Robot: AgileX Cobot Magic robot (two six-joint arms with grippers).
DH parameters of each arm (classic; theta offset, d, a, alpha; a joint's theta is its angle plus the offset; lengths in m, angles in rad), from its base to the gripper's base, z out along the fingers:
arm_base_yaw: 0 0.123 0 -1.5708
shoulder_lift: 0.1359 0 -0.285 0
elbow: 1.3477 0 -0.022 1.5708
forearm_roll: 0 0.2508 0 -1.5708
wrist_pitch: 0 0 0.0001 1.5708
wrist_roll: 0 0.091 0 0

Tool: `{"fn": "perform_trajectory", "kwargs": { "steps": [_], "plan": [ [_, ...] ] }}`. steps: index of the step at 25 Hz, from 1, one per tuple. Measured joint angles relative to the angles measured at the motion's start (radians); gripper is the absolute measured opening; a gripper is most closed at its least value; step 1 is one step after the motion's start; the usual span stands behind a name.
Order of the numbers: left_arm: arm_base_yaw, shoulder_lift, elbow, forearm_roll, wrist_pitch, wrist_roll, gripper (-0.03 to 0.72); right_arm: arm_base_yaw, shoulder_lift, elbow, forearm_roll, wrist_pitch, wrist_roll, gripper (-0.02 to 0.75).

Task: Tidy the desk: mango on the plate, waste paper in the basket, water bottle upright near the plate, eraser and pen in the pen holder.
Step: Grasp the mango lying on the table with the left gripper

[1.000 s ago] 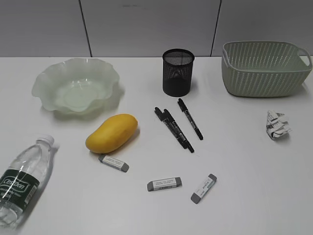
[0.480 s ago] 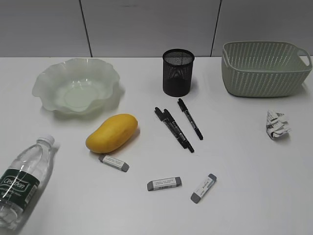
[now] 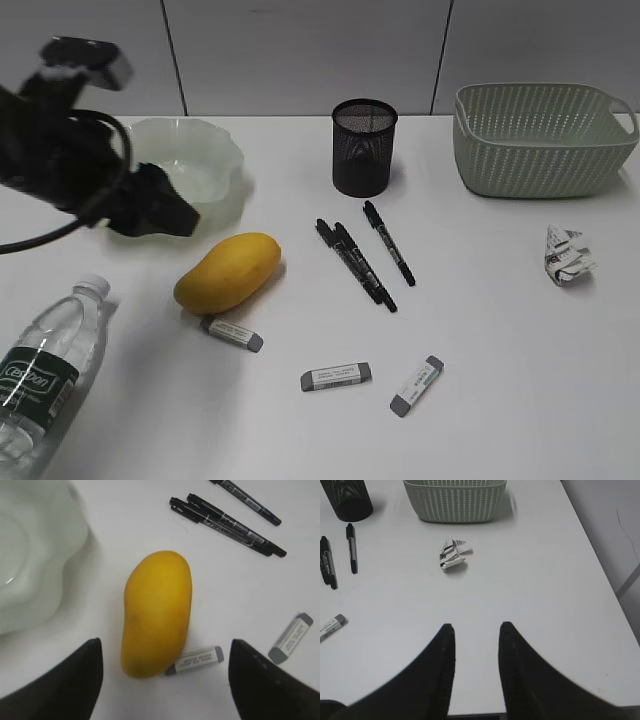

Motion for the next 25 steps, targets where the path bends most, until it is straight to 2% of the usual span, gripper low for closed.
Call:
{"fn": "perform_trajectory", "kwargs": {
  "steps": [3, 11, 17, 25],
  "plan": [
    [-0.094, 0.125, -0.078, 0.089, -0.048, -0.1, 0.585, 0.0, 0.0, 0.0, 0.002, 0.0, 0.0, 0.255],
    [-0.225, 0.319, -0.182, 0.386, -0.063, -0.374, 0.585, 0.0, 0.0, 0.0, 0.005, 0.0, 0.0, 0.255],
    [-0.241, 0.354, -0.19, 0.579, -0.067, -0.531, 0.585, 0.0, 0.0, 0.0, 0.005, 0.0, 0.0, 0.255],
    [-0.241, 0.404, -0.193, 0.611, -0.119, -0.55, 0.585, 0.0, 0.0, 0.0, 0.006, 0.0, 0.0, 0.255]
  ]
}}
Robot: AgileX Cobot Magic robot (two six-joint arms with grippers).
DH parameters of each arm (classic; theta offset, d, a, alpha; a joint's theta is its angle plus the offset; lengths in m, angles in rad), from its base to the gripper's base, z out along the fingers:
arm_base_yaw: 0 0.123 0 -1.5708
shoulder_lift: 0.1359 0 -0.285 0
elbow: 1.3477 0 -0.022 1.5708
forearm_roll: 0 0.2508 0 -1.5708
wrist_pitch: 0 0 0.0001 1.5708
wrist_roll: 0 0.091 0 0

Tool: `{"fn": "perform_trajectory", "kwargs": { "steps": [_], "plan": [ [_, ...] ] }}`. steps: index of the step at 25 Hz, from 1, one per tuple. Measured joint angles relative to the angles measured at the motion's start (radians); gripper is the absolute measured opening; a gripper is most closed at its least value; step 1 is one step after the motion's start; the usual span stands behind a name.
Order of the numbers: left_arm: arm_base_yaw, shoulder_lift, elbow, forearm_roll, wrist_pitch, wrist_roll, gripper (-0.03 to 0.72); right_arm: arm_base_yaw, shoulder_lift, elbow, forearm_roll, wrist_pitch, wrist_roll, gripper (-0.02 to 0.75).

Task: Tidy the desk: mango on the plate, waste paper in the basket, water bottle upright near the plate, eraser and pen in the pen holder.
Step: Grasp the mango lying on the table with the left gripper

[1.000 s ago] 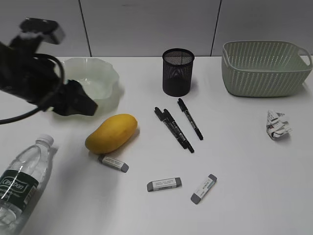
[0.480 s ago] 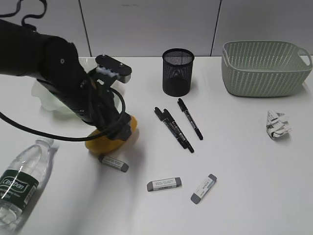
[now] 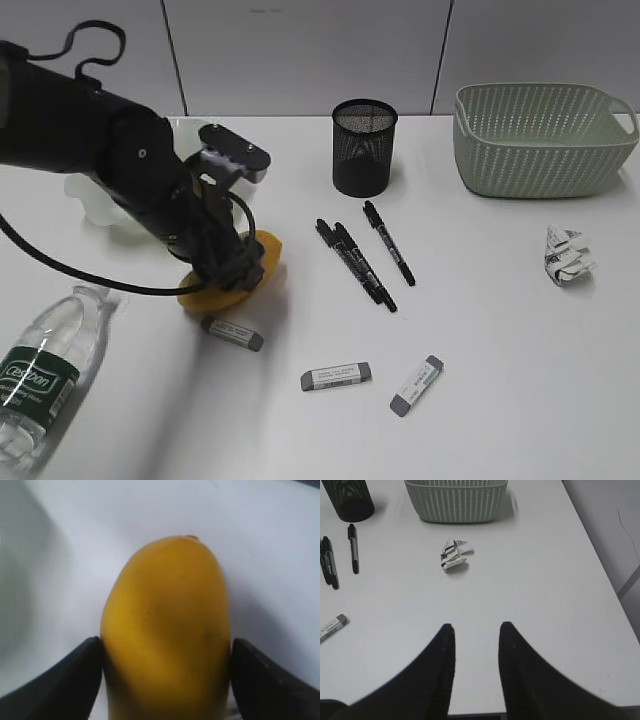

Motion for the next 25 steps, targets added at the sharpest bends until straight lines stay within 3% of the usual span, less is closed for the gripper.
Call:
{"fn": "perform_trajectory", "kwargs": {
  "steps": [14, 19, 25],
  "plan": [
    [0.0, 0.018, -0.009, -0.007, -0.004, -0.002, 0.559, 0.0, 0.0, 0.0, 0.0, 0.0, 0.0, 0.255],
    [0.0, -0.069, -0.002, -0.035, 0.017, -0.004, 0.559, 0.0, 0.0, 0.0, 0.0, 0.0, 0.0, 0.255],
    [0.035, -0.257, -0.003, -0.043, -0.158, -0.004, 0.559, 0.0, 0.0, 0.0, 0.0, 0.0, 0.0, 0.255]
  ]
}}
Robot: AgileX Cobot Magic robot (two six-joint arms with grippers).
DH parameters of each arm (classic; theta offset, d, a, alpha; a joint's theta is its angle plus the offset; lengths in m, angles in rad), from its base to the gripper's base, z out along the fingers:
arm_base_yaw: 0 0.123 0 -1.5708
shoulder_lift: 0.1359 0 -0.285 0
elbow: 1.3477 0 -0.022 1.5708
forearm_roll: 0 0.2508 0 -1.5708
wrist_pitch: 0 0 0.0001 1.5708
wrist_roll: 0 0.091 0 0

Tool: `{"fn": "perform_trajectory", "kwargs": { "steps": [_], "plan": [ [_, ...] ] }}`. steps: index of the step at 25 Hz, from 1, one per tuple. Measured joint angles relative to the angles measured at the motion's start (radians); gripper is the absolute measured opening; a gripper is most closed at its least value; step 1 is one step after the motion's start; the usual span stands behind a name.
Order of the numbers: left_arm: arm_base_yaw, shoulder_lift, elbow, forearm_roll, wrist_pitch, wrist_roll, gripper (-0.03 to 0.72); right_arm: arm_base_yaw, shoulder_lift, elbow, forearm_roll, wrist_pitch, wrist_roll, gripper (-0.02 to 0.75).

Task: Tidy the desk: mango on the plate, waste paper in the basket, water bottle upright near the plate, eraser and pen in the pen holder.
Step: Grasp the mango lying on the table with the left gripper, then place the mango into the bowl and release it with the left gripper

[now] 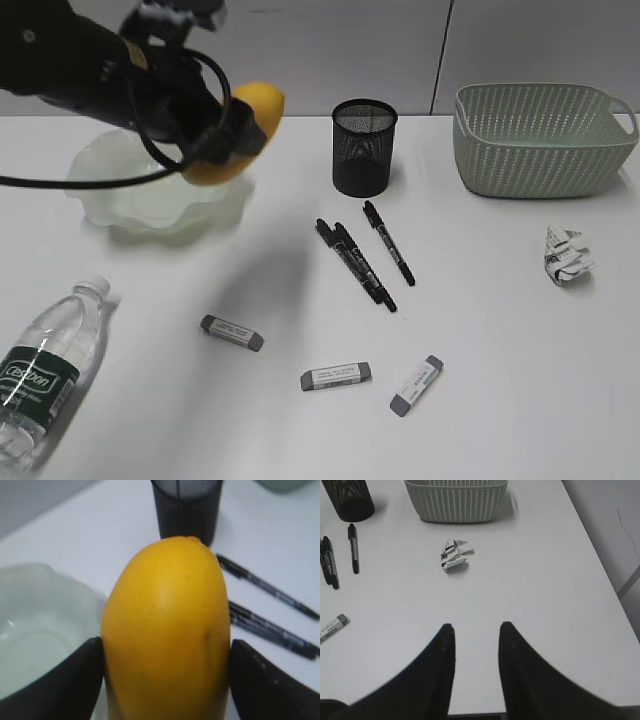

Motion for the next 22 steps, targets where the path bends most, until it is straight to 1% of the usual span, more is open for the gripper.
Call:
{"fn": "perform_trajectory", "kwargs": {
  "steps": [3, 6, 9, 11, 15, 19, 22],
  "plan": [
    [0.085, -0.004, -0.002, 0.005, -0.104, 0.0, 0.559, 0.0, 0.0, 0.0, 0.0, 0.0, 0.0, 0.255],
    [0.181, 0.068, -0.002, 0.007, -0.189, 0.0, 0.559, 0.0, 0.0, 0.0, 0.0, 0.0, 0.0, 0.255],
    [0.246, 0.147, -0.002, 0.007, -0.236, 0.0, 0.559, 0.0, 0.0, 0.0, 0.0, 0.0, 0.0, 0.255],
    [0.26, 0.186, -0.002, 0.008, -0.244, 0.0, 0.559, 0.0, 0.0, 0.0, 0.0, 0.0, 0.0, 0.255],
    [0.261, 0.227, -0.002, 0.007, -0.251, 0.0, 0.561, 0.0, 0.0, 0.0, 0.0, 0.0, 0.0, 0.255],
    [0.261, 0.22, -0.002, 0.006, -0.25, 0.0, 0.632, 0.0, 0.0, 0.0, 0.0, 0.0, 0.0, 0.255],
    [0.262, 0.194, -0.002, 0.006, -0.224, 0.0, 0.648, 0.0, 0.0, 0.0, 0.0, 0.0, 0.0, 0.255]
  ]
}}
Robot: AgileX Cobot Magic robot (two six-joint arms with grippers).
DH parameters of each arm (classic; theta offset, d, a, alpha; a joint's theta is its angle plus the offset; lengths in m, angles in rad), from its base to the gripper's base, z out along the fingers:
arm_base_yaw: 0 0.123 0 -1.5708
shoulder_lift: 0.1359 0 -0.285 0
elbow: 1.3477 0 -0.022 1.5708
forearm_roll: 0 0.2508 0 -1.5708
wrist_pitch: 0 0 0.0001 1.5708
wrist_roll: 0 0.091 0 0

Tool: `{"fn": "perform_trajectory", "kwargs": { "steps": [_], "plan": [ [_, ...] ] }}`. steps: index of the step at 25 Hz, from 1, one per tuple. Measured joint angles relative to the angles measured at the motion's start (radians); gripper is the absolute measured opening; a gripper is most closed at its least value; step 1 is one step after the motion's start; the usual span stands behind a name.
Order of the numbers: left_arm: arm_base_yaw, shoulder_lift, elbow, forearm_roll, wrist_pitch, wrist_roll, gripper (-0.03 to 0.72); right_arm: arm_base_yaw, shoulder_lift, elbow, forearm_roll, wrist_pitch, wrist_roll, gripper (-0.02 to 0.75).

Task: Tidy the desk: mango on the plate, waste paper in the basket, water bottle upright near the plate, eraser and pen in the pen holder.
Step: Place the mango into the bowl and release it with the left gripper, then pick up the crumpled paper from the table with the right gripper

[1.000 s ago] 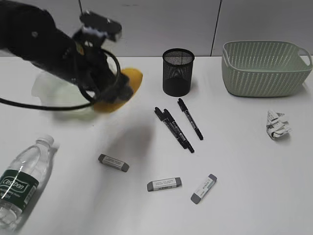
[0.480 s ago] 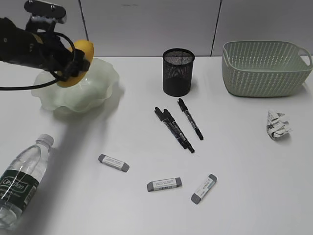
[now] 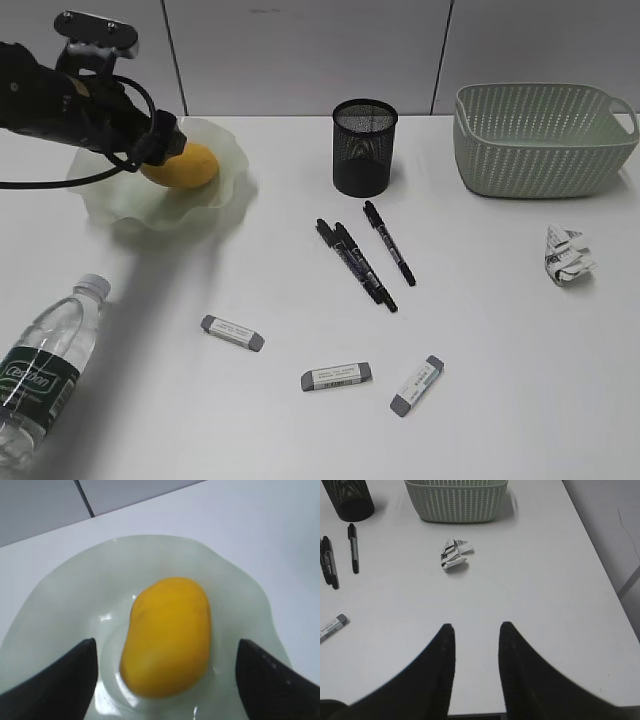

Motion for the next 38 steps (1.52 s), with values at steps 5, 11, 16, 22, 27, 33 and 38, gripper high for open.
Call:
{"fn": "perform_trajectory", "kwargs": {
  "steps": [5, 11, 16, 22, 27, 33, 38],
  "plan": [
    [0.001, -0.098, 0.0, -0.004, 0.073, 0.0, 0.642, 0.0, 0.0, 0.0, 0.0, 0.0, 0.0, 0.255],
    [0.001, -0.4, 0.057, -0.003, 0.271, 0.0, 0.419, 0.0, 0.0, 0.0, 0.0, 0.0, 0.0, 0.255],
    [0.001, -0.885, 0.291, -0.002, 0.507, 0.0, 0.359, 0.0, 0.0, 0.0, 0.0, 0.0, 0.0, 0.255],
    [0.001, -1.468, 0.43, 0.018, 0.885, -0.042, 0.356, 0.0, 0.0, 0.0, 0.001, 0.0, 0.0, 0.255],
    [0.001, -1.719, 0.483, 0.018, 1.055, -0.113, 0.351, 0.0, 0.0, 0.0, 0.001, 0.0, 0.0, 0.255],
    [0.002, -1.861, 0.564, 0.073, 1.084, -0.172, 0.312, 0.0, 0.0, 0.0, 0.001, 0.0, 0.0, 0.255],
    [0.002, -1.873, 0.597, 0.069, 1.011, -0.176, 0.307, 0.0, 0.0, 0.0, 0.002, 0.0, 0.0, 0.255]
  ]
}}
